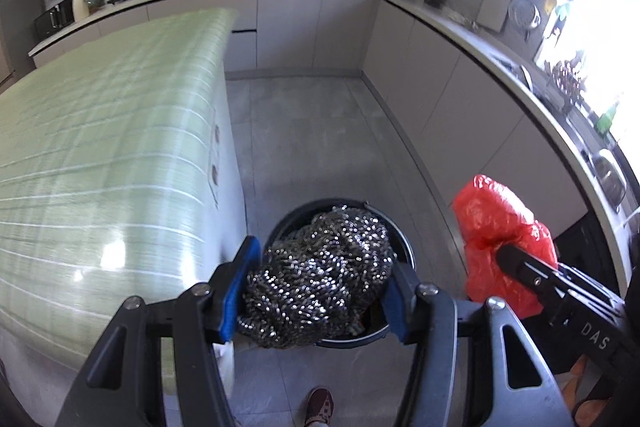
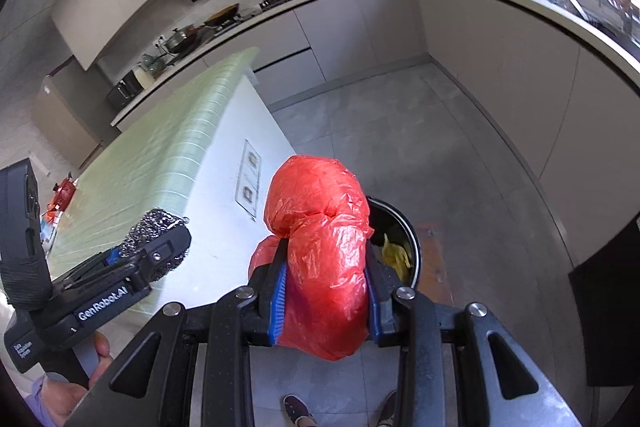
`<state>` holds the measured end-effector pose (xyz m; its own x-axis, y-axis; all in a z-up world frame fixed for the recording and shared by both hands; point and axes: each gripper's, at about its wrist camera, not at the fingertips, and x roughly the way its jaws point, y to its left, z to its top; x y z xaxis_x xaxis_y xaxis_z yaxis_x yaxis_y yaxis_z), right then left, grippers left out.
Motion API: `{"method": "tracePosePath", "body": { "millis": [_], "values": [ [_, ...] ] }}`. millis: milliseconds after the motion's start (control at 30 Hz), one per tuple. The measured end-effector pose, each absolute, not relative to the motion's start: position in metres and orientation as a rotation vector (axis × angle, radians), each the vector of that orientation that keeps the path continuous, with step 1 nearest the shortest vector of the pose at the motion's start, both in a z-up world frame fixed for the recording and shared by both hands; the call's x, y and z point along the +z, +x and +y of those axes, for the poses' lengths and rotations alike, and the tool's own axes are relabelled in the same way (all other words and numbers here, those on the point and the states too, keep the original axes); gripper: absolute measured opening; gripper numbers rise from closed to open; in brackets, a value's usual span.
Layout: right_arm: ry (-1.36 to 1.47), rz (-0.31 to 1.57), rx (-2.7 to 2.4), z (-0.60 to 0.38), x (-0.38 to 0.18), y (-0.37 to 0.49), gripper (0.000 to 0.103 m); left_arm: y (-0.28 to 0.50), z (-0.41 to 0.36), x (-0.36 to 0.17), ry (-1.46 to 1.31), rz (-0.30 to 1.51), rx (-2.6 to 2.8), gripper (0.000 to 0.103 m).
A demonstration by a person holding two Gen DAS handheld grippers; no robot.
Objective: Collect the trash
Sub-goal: 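Lift the steel wool and red bag and carry them over the black bucket, then open both tools over the black bucket to drop steel wool and bag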
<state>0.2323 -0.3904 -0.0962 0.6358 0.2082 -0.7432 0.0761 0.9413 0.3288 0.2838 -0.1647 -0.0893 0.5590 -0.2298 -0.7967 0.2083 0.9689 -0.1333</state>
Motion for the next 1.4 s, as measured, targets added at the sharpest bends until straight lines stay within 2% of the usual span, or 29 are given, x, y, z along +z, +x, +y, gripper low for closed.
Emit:
{"method": "tracePosePath", "body": {
  "millis": [567,733,800,833,900,933,1000,1133,1400],
  "values": [
    [0.295,0.992,0.114,-0.408,-0.176,0.300,0.034,0.292,-0.213,-0.172,0.018,1.109,-0.228,0.058],
    [0.272,1.020,0.171,-0.403,-0.197,0.327,0.038,0.293,-0.215,-0.193,0.000,1.147,-0.195,0.060],
    [0.247,1.022,0.179,-0.400,-0.203,0.337,0.044,0.295,-0.210,-0.201,-0.012,1.164,-0.185,0.061],
    [0.234,1.018,0.171,-0.399,-0.206,0.343,0.055,0.297,-0.213,-0.204,-0.015,1.169,-0.180,0.064],
    [0.219,1.004,0.152,-0.400,-0.212,0.351,0.066,0.300,-0.218,-0.216,-0.033,1.194,-0.170,0.071],
    [0.218,1.001,0.151,-0.401,-0.214,0.353,0.066,0.302,-0.221,-0.221,-0.040,1.204,-0.170,0.076],
    [0.223,1.006,0.161,-0.405,-0.221,0.356,0.066,0.310,-0.226,-0.227,-0.033,1.216,-0.169,0.077],
    [0.247,0.918,0.112,-0.424,-0.203,0.344,0.066,0.309,-0.223,-0.215,-0.034,1.166,-0.142,0.077],
    [0.277,0.953,0.115,-0.438,-0.183,0.328,0.066,0.291,-0.223,-0.165,-0.003,1.102,-0.145,0.077]
  ]
}}
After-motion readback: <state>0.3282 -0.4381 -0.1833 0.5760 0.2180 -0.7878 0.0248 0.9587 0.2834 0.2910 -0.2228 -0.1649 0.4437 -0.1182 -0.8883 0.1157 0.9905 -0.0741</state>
